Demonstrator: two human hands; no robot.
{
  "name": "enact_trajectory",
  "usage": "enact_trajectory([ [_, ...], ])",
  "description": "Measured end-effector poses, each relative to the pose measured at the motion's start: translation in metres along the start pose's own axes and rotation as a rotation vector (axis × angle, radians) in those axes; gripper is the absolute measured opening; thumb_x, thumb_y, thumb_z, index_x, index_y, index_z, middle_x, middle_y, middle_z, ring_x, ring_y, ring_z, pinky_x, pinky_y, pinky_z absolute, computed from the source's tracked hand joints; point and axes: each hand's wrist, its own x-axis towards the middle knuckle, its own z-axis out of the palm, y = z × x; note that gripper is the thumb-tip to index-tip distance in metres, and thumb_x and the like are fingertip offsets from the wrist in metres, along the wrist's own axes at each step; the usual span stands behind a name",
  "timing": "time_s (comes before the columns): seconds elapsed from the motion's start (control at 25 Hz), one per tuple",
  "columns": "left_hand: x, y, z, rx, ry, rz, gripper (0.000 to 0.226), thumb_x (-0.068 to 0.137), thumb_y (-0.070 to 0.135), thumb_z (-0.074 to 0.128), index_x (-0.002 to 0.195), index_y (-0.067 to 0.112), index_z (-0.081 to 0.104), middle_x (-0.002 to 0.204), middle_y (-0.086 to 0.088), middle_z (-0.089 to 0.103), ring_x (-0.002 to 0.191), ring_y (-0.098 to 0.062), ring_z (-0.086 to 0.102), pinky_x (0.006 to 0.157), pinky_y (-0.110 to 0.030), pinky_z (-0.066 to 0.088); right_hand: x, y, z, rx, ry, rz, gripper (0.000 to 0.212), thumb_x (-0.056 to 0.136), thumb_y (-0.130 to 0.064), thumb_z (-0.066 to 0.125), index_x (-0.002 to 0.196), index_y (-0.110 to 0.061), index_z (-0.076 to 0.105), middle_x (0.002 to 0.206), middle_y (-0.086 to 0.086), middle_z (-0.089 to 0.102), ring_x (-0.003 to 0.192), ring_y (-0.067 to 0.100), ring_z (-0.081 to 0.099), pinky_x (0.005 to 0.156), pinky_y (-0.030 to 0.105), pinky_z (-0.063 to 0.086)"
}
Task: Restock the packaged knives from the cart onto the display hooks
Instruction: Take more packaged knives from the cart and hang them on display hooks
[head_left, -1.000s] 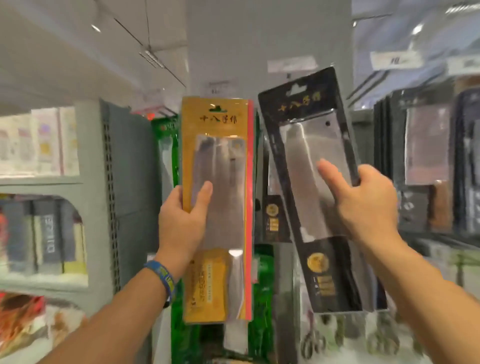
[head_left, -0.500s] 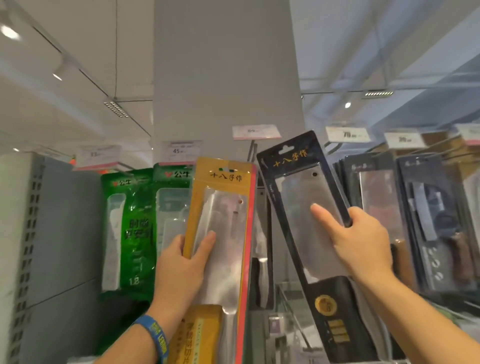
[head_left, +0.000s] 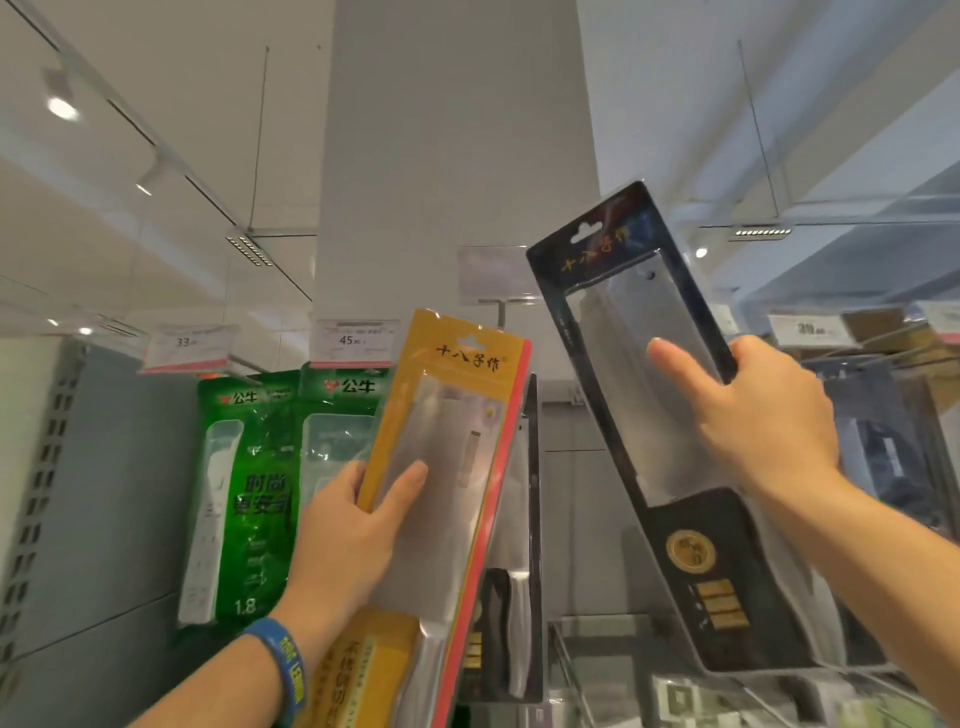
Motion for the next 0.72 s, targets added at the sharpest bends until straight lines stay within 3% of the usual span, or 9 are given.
enact_trajectory([
  [0.16, 0.012, 0.01, 0.012, 0.024, 0.018, -0.037, 0.049, 0.078, 0.071, 0.062, 0.077, 0.022, 0.064, 0.07, 0.0, 0.069, 0.058, -0.013, 0.066, 0.049, -0.028, 0.053, 0.01, -0.002, -0.008, 0.025, -0.019, 0.026, 0.062, 0.082, -0.082, 0.052, 0.069, -0.021, 0.045, 0.066, -0.002, 0.051, 0.058, 0.013, 0.044, 0.049, 0.029, 0.024],
  [0.28, 0.011, 0.015, 0.025, 0.022, 0.0, -0.083, 0.057, 0.071, 0.077, 0.058, 0.08, 0.022, 0.065, 0.073, 0.001, 0.071, 0.059, -0.008, 0.067, 0.048, -0.022, 0.053, 0.006, 0.003, -0.005, 0.082, -0.075, 0.075, 0.059, 0.082, -0.082, 0.054, 0.071, -0.024, 0.054, 0.069, -0.004, 0.057, 0.064, 0.018, 0.052, 0.052, 0.033, 0.031],
  [0.44, 0.003, 0.007, 0.025, 0.04, -0.022, -0.133, 0.058, 0.073, 0.079, 0.057, 0.087, 0.023, 0.066, 0.077, -0.001, 0.073, 0.067, -0.017, 0.07, 0.062, -0.042, 0.06, -0.005, 0.009, -0.001, 0.102, -0.104, 0.068, 0.061, 0.082, -0.08, 0.056, 0.07, -0.02, 0.051, 0.065, -0.001, 0.057, 0.06, 0.017, 0.052, 0.05, 0.031, 0.03],
  [0.56, -0.002, 0.008, 0.024, 0.094, -0.045, -0.109, 0.058, 0.072, 0.079, 0.057, 0.081, 0.023, 0.065, 0.069, 0.004, 0.071, 0.056, -0.009, 0.065, 0.056, -0.033, 0.055, -0.01, 0.012, 0.002, 0.117, -0.138, 0.106, 0.065, 0.082, -0.081, 0.054, 0.072, -0.017, 0.052, 0.066, 0.001, 0.057, 0.061, 0.019, 0.053, 0.05, 0.032, 0.032],
  [0.72, -0.021, -0.003, 0.024, 0.128, 0.022, -0.191, 0.059, 0.073, 0.073, 0.059, 0.07, 0.014, 0.057, 0.056, 0.0, 0.059, 0.047, -0.012, 0.054, 0.052, -0.035, 0.046, -0.015, 0.008, 0.004, 0.132, -0.168, 0.111, 0.064, 0.081, -0.081, 0.053, 0.07, -0.019, 0.047, 0.064, 0.001, 0.054, 0.058, 0.017, 0.05, 0.049, 0.031, 0.029],
])
